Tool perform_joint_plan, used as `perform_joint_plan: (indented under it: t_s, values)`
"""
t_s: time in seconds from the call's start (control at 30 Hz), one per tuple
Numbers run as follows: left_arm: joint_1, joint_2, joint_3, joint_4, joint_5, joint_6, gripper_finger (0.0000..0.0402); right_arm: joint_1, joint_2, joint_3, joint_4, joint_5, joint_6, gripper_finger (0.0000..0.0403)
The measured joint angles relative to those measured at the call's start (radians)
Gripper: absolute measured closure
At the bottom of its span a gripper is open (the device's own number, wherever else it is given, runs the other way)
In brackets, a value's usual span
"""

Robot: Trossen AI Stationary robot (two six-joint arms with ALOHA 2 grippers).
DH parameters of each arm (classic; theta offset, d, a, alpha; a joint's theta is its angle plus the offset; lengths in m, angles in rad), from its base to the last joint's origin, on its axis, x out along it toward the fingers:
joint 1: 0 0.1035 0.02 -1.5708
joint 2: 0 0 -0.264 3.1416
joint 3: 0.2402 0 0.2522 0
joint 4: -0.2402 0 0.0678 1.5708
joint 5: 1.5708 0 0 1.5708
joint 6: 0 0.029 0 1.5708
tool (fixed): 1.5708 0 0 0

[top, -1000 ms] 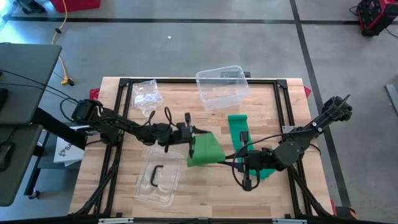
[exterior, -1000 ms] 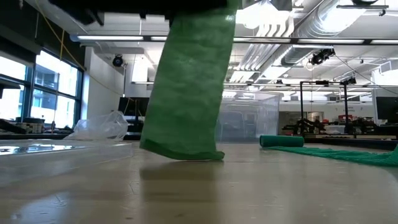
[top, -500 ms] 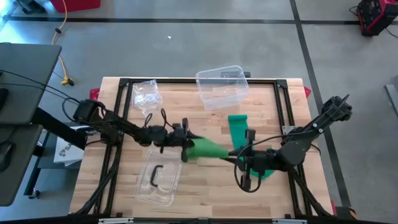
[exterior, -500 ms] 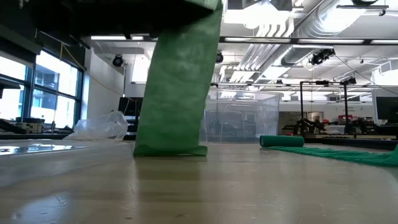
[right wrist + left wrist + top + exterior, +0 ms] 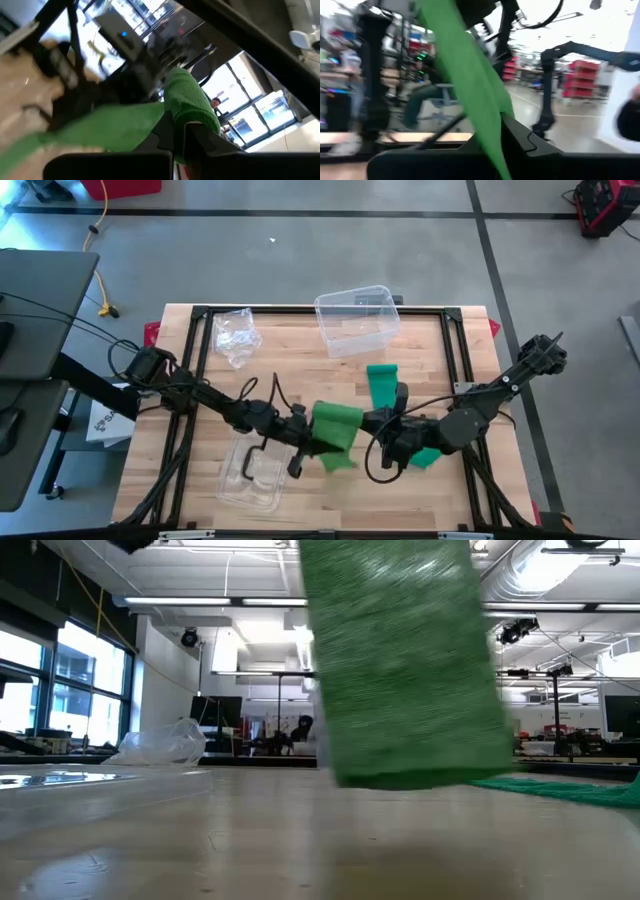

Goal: Roll bandage
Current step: Roll the green bandage

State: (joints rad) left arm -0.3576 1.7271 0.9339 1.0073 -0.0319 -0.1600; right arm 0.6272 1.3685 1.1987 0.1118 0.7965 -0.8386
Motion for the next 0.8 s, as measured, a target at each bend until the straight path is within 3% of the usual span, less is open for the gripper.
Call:
perform_joint_plan:
  t_s: [0.23, 0.4, 0.53, 0.7, 0.8]
  values:
    - [0.017, -0.012, 0.003, -0.07, 0.192, -0.214, 0.0319, 0.013, 0.0, 0.0, -0.064, 0.007, -0.025, 0.0398]
    - [0.058, -0.072, -0.047, -0.211, 0.269, -0.202, 0.0251, 0.044, 0.0, 0.0, -0.07, 0.007, -0.085, 0.0398]
    - [0.08, -0.148, -0.102, -0.299, 0.158, -0.186, 0.0227, 0.069, 0.0, 0.0, -0.071, 0.007, -0.124, 0.0398]
    - [0.085, -0.301, -0.128, -0.478, 0.023, -0.075, 0.0228, 0.094, 0.0, 0.0, -0.097, 0.054, -0.109, 0.0398]
    - [0.057, -0.369, -0.135, -0.485, -0.079, 0.016, 0.0232, 0.097, 0.0, 0.0, -0.131, 0.059, -0.065, 0.0398]
